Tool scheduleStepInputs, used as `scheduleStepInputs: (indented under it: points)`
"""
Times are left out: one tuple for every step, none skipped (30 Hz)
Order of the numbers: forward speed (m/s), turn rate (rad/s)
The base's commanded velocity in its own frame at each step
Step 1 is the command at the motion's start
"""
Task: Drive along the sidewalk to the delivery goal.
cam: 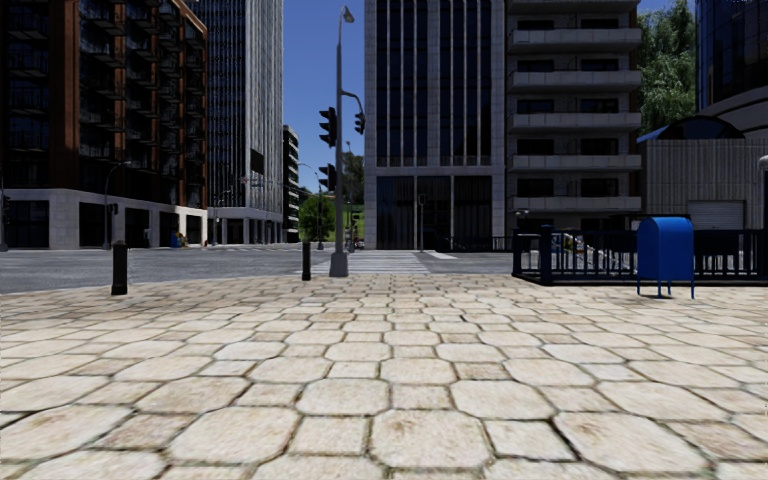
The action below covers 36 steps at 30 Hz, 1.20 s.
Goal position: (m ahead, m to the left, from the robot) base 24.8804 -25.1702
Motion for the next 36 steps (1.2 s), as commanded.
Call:
scheduleStepInputs:
  points:
    - [2.00, 0.00]
    - [2.00, 0.00]
    - [2.00, 0.00]
    - [2.00, 0.00]
    - [2.00, 0.00]
    - [2.00, 0.00]
    - [2.00, 0.00]
    - [2.00, 0.00]
    - [2.00, 0.00]
    - [2.00, 0.00]
    - [2.00, 0.00]
    - [2.00, 0.00]
    - [2.00, 0.00]
    - [2.00, 0.00]
    - [2.00, 0.00]
    - [2.00, 0.00]
    - [2.00, 0.00]
    - [2.00, 0.00]
    - [2.00, 0.00]
    - [2.00, 0.00]
    - [2.00, 0.00]
    - [2.00, 0.00]
    - [2.00, 0.00]
    - [2.00, 0.00]
    - [2.00, 0.00]
    - [2.00, 0.00]
    - [2.00, 0.00]
    - [2.00, 0.00]
    - [2.00, 0.00]
    - [2.00, 0.00]
    - [2.00, 0.00]
    - [2.00, 0.00]
    - [2.00, 0.00]
    - [2.00, 0.00]
    - [2.00, 0.00]
    - [2.00, 0.00]
